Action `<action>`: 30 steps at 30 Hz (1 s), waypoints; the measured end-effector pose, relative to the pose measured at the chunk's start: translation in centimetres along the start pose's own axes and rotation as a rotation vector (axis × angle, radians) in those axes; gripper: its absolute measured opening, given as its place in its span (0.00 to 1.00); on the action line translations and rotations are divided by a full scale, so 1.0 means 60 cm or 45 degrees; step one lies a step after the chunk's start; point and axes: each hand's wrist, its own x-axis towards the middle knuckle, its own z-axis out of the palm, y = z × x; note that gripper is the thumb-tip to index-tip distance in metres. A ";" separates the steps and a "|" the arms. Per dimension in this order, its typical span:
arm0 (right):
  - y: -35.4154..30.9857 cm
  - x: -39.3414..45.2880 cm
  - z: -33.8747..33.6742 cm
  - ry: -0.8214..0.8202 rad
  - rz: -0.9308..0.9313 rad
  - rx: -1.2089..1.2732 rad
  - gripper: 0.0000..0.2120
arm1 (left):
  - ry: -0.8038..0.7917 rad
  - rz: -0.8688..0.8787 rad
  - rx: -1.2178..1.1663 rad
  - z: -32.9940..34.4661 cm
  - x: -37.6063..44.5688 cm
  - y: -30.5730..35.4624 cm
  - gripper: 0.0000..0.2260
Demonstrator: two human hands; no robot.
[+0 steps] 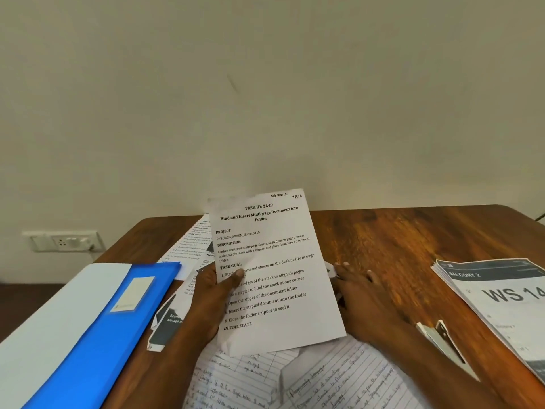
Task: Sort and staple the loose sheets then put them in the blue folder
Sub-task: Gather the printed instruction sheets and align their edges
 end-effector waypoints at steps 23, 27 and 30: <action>-0.007 0.014 -0.012 0.544 0.547 1.667 0.09 | -0.001 -0.045 -0.195 -0.024 0.018 0.009 0.21; 0.014 0.016 -0.019 0.688 0.594 1.754 0.11 | 0.000 -0.054 -0.242 -0.041 0.025 0.005 0.24; 0.024 0.021 -0.016 0.733 0.580 1.783 0.13 | -0.012 -0.072 -0.233 -0.048 0.029 -0.002 0.24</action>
